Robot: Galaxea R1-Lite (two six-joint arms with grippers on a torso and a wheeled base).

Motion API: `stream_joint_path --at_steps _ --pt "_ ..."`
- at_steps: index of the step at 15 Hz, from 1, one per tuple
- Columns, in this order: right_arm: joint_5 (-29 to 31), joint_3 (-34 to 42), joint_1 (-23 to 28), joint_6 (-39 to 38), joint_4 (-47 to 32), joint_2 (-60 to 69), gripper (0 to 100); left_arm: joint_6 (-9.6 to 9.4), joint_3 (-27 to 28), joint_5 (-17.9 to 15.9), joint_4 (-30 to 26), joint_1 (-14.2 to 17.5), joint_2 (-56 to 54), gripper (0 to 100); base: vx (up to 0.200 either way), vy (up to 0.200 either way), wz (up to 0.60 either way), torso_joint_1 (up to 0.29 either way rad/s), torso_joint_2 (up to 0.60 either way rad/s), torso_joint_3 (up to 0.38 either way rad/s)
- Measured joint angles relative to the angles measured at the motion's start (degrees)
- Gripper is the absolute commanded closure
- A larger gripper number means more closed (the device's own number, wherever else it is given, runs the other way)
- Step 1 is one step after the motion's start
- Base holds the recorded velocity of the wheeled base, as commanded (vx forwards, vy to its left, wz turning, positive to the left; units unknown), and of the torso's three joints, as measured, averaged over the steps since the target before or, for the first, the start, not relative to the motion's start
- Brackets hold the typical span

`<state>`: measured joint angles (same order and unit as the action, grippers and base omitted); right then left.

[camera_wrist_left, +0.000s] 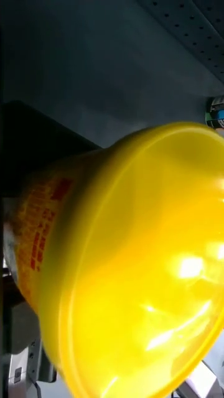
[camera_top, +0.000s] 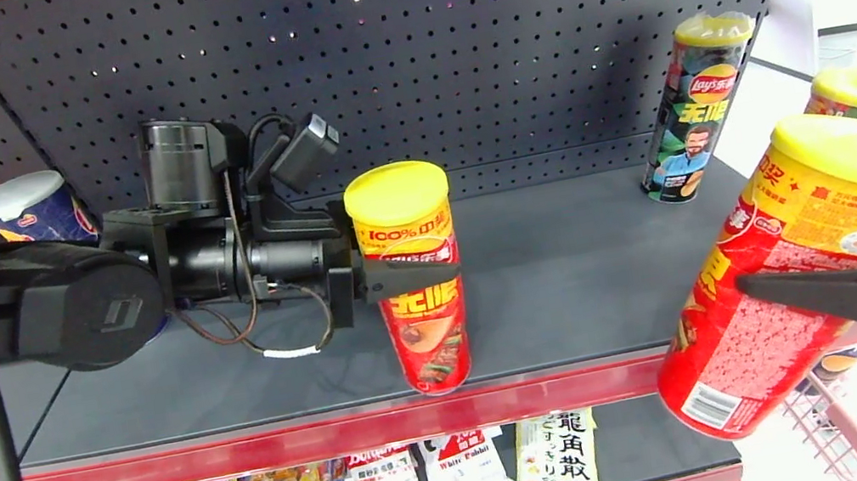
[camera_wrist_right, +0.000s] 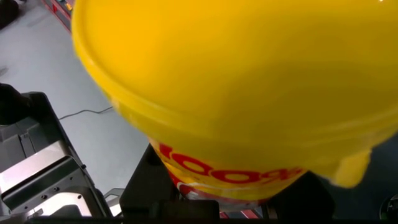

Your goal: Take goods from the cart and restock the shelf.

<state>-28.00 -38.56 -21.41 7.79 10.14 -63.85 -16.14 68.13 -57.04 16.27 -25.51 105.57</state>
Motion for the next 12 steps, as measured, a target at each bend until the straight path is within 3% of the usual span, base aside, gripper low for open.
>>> stream_joint_path --at_steps 2,3,9,12 --pt "0.0 -0.38 0.0 0.0 0.04 -0.3 100 -0.17 -0.3 -0.51 0.11 0.02 0.09 100 0.0 0.0 0.0 0.0 0.0 0.0" --pt "0.01 -0.61 -0.01 0.0 0.01 -0.61 100 -0.39 -0.44 -0.88 0.11 0.05 0.11 0 0.0 0.0 0.0 0.0 0.0 0.0" --pt "0.09 -5.51 -0.11 0.11 0.23 -5.02 100 0.4 -1.07 -0.9 -0.11 0.07 -0.22 0 0.0 0.0 0.0 0.0 0.0 0.0" --pt "0.11 -9.81 -0.89 0.26 0.23 -9.16 100 0.33 -4.66 -0.9 0.0 0.9 -1.96 0 0.0 0.0 0.0 0.0 0.0 0.0"
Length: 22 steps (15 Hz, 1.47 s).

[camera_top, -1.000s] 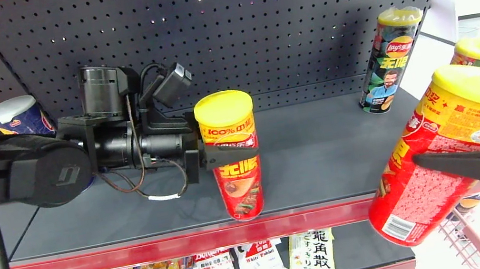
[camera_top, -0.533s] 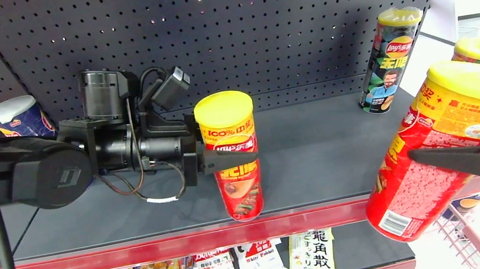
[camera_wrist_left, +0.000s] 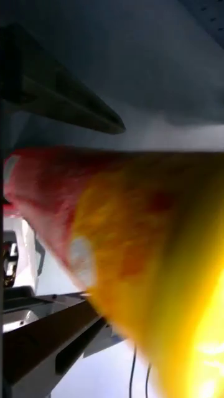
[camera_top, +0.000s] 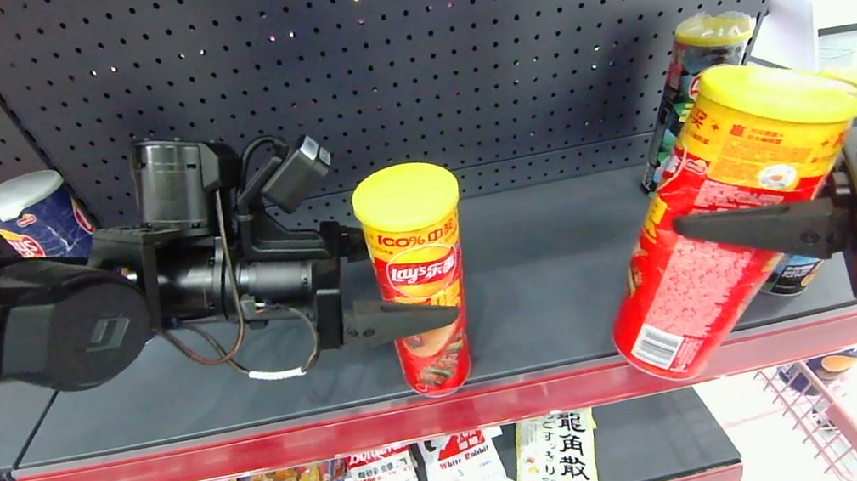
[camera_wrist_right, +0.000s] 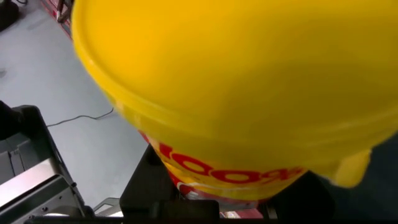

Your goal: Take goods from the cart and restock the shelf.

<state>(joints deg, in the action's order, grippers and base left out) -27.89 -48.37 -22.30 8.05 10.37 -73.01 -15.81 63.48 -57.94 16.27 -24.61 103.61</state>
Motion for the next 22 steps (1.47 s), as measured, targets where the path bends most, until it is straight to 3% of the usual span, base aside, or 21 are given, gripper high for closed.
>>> stream_joint_path --at_steps 6,11,16,19,22 --pt "-0.29 -14.45 -1.46 0.71 0.02 -15.93 100 -0.09 -17.12 0.05 0.11 7.62 -10.89 0 0.0 0.0 0.0 0.0 0.0 0.0" --pt "-0.43 -27.45 -2.69 2.21 -0.09 -28.94 100 0.05 -24.95 0.02 0.12 14.99 -18.53 0 0.0 0.0 0.0 0.0 0.0 0.0" --pt "-0.33 -39.13 -5.29 2.32 -0.12 -39.92 100 0.27 -29.77 0.02 0.11 20.54 -23.65 0 0.0 0.0 0.0 0.0 0.0 0.0" --pt "-0.54 -43.44 -5.6 2.32 -0.11 -43.91 100 2.11 -29.99 0.05 0.11 21.2 -25.33 0 0.0 0.0 0.0 0.0 0.0 0.0" --pt "-0.71 -45.36 -5.78 2.29 0.02 -45.79 100 2.21 -29.83 0.09 0.12 21.28 -25.88 0 0.0 0.0 0.0 0.0 0.0 0.0"
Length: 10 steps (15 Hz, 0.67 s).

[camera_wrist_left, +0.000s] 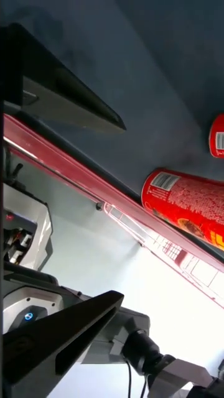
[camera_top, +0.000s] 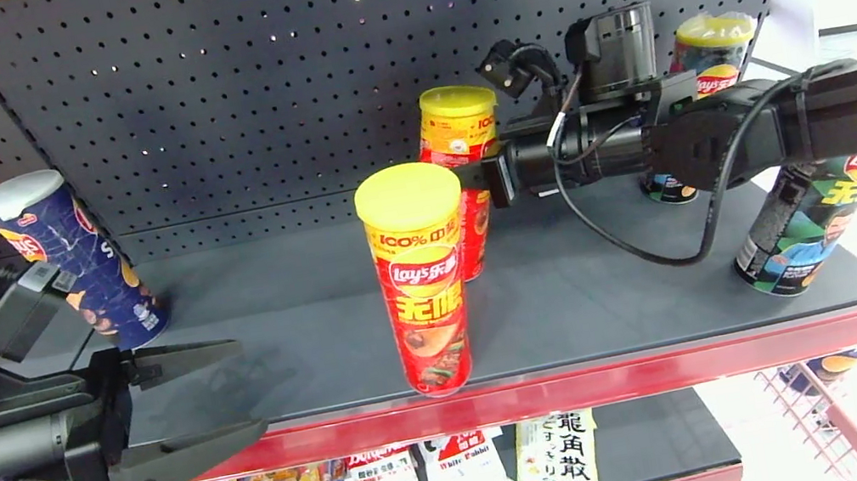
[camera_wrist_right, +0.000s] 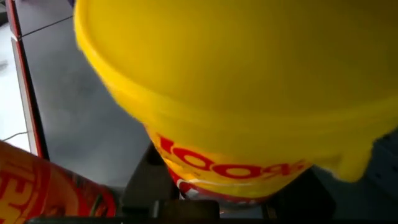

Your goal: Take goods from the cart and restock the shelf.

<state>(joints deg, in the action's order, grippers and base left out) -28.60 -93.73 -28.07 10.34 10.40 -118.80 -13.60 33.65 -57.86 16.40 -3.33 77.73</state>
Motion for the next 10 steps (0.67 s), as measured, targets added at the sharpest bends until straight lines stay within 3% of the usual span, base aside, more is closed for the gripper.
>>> stream_joint_path --at_steps 1,2,6,10 --pt "0.02 -0.09 -0.21 0.02 0.07 -0.28 100 0.0 0.02 0.02 0.02 -0.02 -0.06 0 0.0 0.0 0.0 0.0 0.0 0.0" --pt "0.02 -0.09 -0.43 0.09 0.0 -0.41 0 0.0 0.02 0.02 0.0 0.0 -0.11 0 0.0 0.0 0.0 0.0 0.0 0.0" --pt "0.5 0.93 -1.06 0.13 -0.37 -0.05 0 0.0 -0.05 0.16 0.0 -0.02 -0.13 0 0.0 0.0 0.0 0.0 0.0 0.0" --pt "1.87 6.86 -0.89 0.0 -0.39 4.57 0 -0.46 0.02 1.34 0.07 -0.26 0.44 0 0.0 0.0 0.0 0.0 0.0 0.0"
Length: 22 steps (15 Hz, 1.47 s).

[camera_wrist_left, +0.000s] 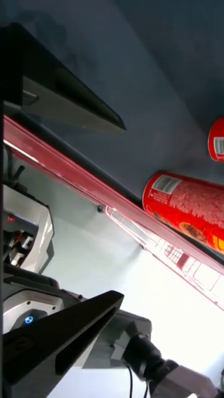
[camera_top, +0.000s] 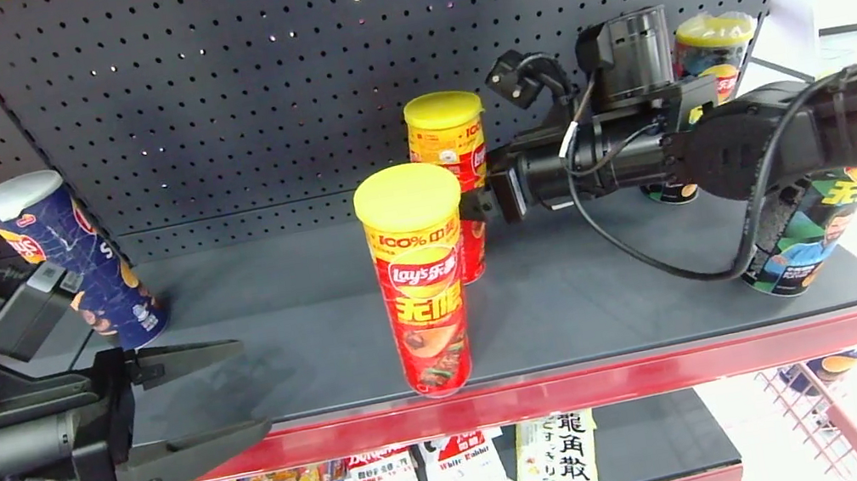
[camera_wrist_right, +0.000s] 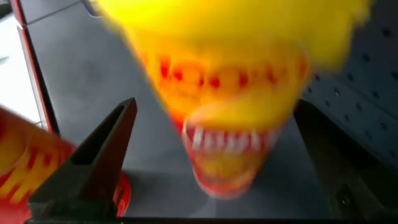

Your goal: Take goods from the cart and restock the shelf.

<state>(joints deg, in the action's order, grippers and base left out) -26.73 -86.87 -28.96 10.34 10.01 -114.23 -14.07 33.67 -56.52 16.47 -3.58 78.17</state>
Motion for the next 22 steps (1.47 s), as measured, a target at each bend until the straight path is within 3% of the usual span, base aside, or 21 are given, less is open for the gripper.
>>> stream_joint_path --at_steps 5,9,13,17,22 --pt "4.1 13.28 1.05 -0.44 0.33 9.68 0 -0.43 0.59 4.84 1.05 -2.47 2.15 0 0.0 0.0 0.0 0.0 0.0 0.0" --pt "4.86 29.14 1.38 -0.68 0.37 21.39 0 -0.87 1.88 10.05 3.78 -6.96 5.9 0 0.0 0.0 0.0 0.0 0.0 0.0" --pt "5.17 44.51 1.46 -0.6 0.35 37.16 0 -2.24 3.45 14.62 8.08 -9.23 11.17 0 0.0 0.0 0.0 0.0 0.0 0.0" --pt "9.8 50.13 7.0 -1.3 0.15 48.82 0 -2.29 6.01 16.86 8.19 -11.65 14.82 0 0.0 0.0 0.0 0.0 0.0 0.0" --pt "10.15 50.68 12.19 -3.39 0.15 54.8 0 -2.32 8.69 18.29 8.37 -14.06 18.49 0 0.0 0.0 0.0 0.0 0.0 0.0"
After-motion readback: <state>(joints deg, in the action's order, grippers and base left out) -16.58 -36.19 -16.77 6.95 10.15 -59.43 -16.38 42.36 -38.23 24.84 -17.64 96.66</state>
